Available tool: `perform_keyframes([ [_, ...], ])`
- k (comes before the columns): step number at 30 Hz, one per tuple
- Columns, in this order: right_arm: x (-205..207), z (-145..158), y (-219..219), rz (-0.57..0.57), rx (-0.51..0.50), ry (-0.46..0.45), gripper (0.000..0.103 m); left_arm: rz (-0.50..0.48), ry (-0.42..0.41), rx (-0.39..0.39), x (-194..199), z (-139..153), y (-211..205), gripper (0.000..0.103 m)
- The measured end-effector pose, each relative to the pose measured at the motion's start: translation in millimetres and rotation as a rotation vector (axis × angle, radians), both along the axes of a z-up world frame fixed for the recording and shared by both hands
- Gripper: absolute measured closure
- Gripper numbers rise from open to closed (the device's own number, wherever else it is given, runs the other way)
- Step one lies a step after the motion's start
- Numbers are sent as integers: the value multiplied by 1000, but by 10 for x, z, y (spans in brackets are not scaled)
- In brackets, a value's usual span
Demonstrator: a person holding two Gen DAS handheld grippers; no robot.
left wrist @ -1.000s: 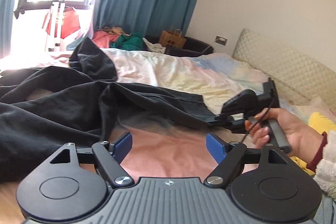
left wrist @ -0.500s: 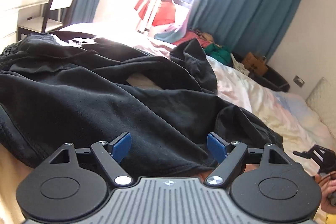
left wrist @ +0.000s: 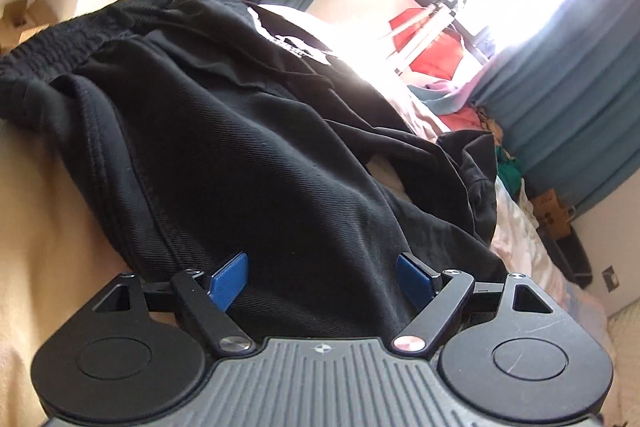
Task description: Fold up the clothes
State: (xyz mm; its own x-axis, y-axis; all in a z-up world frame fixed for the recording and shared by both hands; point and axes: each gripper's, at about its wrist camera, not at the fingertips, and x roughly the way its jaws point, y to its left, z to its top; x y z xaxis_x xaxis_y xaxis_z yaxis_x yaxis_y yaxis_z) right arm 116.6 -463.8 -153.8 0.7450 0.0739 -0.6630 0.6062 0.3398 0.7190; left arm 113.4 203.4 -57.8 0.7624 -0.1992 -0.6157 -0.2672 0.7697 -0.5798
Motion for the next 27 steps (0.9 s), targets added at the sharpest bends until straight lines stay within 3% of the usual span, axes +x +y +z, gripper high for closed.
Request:
perform_keyframes([
  [6, 13, 319, -206, -16, -147, -114, 94, 87, 39, -204, -204, -90, 380, 19],
  [9, -13, 426, -408, -65, -226, -145, 95, 148, 56, -272, -335, -110, 597, 13],
  [14, -99, 147, -753, -143, -142, -143, 94, 353, 101, -368, -542, -233, 1013, 6],
  [18, -110, 14, -802, -149, -89, -154, 94, 451, 144, -521, -419, -452, 1318, 6],
  [21, -105, 43, -789, -141, -98, -170, 94, 496, 95, -570, -374, -502, 1513, 10],
  [22, -111, 45, -793, -139, -98, -177, 94, 501, 89, -567, -370, -512, 1560, 13],
  [24, -122, 48, -802, -135, -96, -187, 94, 513, 76, -560, -361, -533, 1654, 32],
  [26, -133, 47, -812, -136, -92, -196, 94, 520, 68, -556, -358, -550, 1740, 63],
  [27, -140, 58, -815, -137, -93, -203, 94, 516, 74, -557, -370, -549, 1766, 68],
])
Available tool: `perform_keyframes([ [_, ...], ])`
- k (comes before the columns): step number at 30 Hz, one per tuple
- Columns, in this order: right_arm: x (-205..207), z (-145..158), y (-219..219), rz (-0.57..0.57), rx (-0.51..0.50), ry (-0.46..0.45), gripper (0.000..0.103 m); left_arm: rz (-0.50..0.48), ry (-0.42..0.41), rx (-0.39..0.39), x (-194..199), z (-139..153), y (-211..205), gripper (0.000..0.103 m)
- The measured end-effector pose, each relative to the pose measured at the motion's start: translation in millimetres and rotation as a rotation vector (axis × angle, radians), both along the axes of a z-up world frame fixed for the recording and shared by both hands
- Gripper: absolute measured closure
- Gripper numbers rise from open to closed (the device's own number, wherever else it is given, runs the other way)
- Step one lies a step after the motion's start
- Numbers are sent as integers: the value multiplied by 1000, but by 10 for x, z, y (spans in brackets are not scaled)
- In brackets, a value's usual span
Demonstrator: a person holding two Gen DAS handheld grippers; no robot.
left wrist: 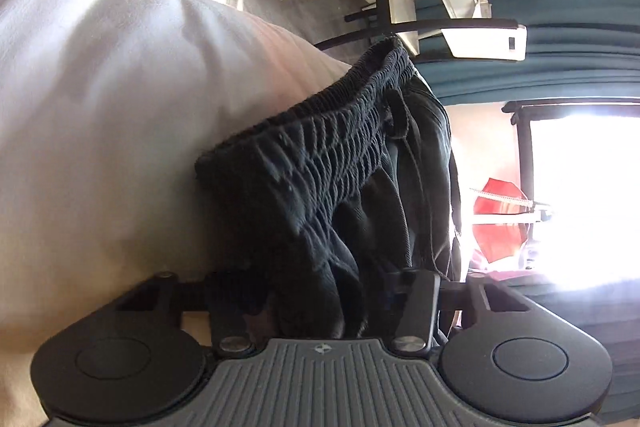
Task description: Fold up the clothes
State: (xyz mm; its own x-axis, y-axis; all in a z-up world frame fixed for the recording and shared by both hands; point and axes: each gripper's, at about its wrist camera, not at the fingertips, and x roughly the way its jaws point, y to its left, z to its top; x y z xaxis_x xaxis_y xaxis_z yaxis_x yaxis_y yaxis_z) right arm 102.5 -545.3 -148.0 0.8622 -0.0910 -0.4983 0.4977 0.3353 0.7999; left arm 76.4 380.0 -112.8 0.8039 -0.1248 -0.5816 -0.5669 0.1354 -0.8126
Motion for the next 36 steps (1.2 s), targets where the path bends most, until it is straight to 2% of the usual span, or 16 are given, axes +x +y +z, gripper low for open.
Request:
perform_keyframes([
  [2, -14, 39, 5, -5, -12, -10, 94, -30, 3, 32, -16, 85, 49, 79],
  [5, -46, 87, -7, -9, -14, -27, 94, -63, -7, 159, -59, 420, 67, 90],
  [8, -111, 94, -58, -25, -3, -44, 94, -72, -32, 221, -70, 865, 142, 93],
  [12, -214, 72, -117, -40, 27, -60, 95, -57, -53, 223, -149, 1386, 250, 94],
  [17, -471, 125, -167, -78, 30, -68, 95, -106, -44, 251, -113, 1748, 353, 94],
  [20, -591, 107, -172, -67, -10, 6, 95, -131, -12, 271, -248, 1678, 370, 94],
  [25, -679, -99, -202, -57, 11, 113, 95, -160, 98, 317, -399, 1189, 387, 94],
  [29, -696, -234, -198, -63, 40, 134, 95, -196, 190, 385, -443, 829, 363, 93],
  [33, -710, -292, -189, -71, 61, 134, 95, -206, 174, 395, -517, 714, 379, 91],
  [36, -754, -258, -183, -101, 92, 132, 92, -235, 168, 455, -528, 772, 317, 88],
])
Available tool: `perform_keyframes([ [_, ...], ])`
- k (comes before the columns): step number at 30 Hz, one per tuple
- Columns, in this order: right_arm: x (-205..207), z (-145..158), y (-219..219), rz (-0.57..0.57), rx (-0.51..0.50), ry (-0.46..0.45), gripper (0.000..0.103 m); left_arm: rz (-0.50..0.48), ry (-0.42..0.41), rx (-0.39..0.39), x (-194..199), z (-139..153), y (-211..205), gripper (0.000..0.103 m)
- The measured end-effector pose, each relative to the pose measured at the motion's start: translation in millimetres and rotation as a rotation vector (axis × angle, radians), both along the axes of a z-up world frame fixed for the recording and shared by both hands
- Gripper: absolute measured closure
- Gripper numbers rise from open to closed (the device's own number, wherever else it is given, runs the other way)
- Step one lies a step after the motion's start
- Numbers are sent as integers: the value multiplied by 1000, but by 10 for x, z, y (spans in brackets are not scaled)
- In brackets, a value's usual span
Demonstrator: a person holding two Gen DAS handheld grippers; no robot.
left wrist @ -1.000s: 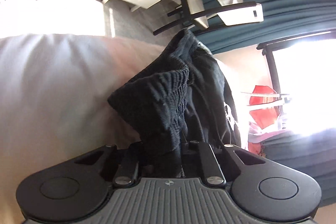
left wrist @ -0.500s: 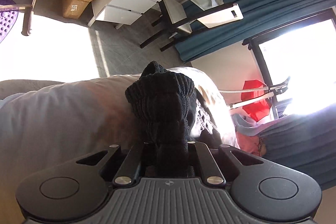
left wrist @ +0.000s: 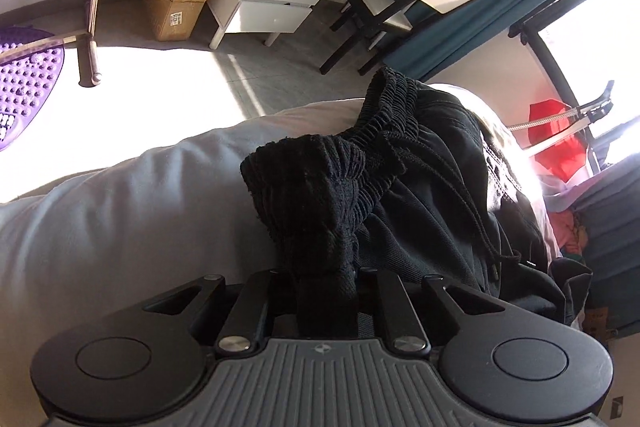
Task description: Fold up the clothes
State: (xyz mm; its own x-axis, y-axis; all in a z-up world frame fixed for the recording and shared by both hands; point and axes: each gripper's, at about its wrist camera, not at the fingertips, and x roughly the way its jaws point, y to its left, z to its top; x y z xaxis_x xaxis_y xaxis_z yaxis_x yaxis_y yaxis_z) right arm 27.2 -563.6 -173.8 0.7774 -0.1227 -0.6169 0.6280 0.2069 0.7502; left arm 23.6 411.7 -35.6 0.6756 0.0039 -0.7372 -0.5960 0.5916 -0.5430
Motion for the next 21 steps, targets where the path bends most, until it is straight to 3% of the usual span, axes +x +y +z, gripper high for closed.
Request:
perform_keyframes([
  [3, -13, 120, 44, -2, -24, 41, 86, -9, 28, 60, 60, 107, -97, 75],
  [4, -9, 176, 67, 6, -46, 60, 85, -17, 44, 92, 77, 161, -145, 66],
  [7, -14, 386, 172, 27, -149, 111, 59, -82, 59, 193, 59, 352, -332, 46],
  [8, -24, 461, 210, 32, -189, 121, 44, -108, 53, 221, 41, 417, -388, 40],
  [9, -47, 540, 251, 32, -233, 125, 35, -130, 46, 250, 15, 486, -448, 37],
  [13, -198, 871, 422, 18, -406, 123, 33, -177, -69, 375, -143, 807, -781, 14],
  [14, -238, 946, 462, 17, -437, 114, 33, -189, -102, 410, -179, 888, -880, 2],
  [17, -330, 1206, 636, 53, -520, 52, 32, -247, -188, 521, -238, 1109, -1265, 0],
  [21, -346, 1526, 999, 188, -600, -64, 32, -351, -274, 574, -236, 1256, -1833, 0],
])
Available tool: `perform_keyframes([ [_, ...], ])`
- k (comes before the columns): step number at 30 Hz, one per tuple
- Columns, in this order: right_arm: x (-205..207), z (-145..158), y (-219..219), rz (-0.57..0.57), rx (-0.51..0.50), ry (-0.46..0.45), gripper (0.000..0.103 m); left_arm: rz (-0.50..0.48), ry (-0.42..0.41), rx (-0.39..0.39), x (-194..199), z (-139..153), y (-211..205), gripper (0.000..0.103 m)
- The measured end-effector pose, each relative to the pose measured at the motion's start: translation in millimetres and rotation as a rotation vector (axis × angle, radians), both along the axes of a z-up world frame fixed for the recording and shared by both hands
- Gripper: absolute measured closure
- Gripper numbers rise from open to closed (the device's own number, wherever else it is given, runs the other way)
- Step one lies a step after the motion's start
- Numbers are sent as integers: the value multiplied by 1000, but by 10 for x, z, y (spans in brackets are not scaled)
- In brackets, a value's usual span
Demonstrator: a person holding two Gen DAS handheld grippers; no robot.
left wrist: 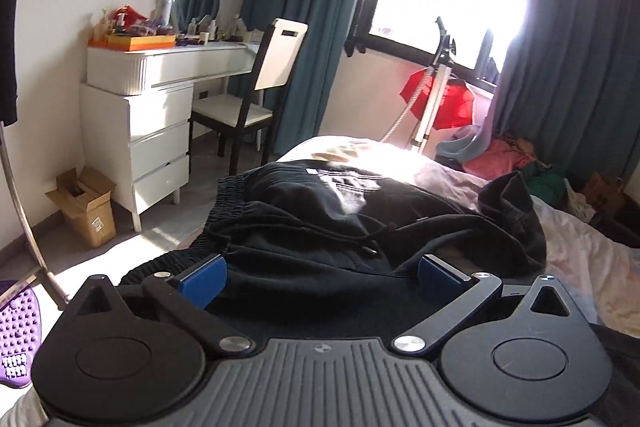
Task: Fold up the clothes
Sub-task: 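Lay the waistband down and open both grippers over the pants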
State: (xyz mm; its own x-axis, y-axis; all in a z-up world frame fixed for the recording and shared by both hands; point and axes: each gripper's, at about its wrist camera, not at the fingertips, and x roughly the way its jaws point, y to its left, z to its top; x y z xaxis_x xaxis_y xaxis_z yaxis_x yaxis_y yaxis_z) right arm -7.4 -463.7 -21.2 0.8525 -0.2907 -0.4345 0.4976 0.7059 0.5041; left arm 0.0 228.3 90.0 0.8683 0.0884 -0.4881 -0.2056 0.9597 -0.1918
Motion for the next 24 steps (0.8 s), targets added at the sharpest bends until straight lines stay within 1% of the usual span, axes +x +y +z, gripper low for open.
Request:
perform_keyframes([
  [3, 37, 207, 344, 122, -81, -32, 32, -66, -38, 25, -2, 32, -431, 0],
  [6, 90, 311, 735, 237, -136, -55, 32, -130, -78, 71, 24, -3, -899, 0],
  [9, 175, 299, 1032, 328, -128, -65, 32, -183, -128, 106, 52, -42, -1308, 0],
  [12, 288, 248, 1329, 402, -191, -37, 33, -241, -166, 133, 117, -161, -1638, 0],
  [14, 322, 186, 1487, 440, -228, -46, 33, -278, -184, 145, 156, -306, -1816, 0],
  [17, 315, 90, 1668, 476, -261, -59, 33, -314, -192, 138, 171, -686, -1952, 0],
  [20, 285, 42, 1807, 494, -312, -46, 33, -330, -152, 139, 185, -972, -2001, 0],
  [22, 270, 57, 1854, 494, -330, -51, 33, -325, -128, 131, 220, -1022, -1991, 0],
  [24, 254, 85, 1887, 492, -339, -62, 33, -319, -134, 111, 239, -1020, -1953, 0],
])
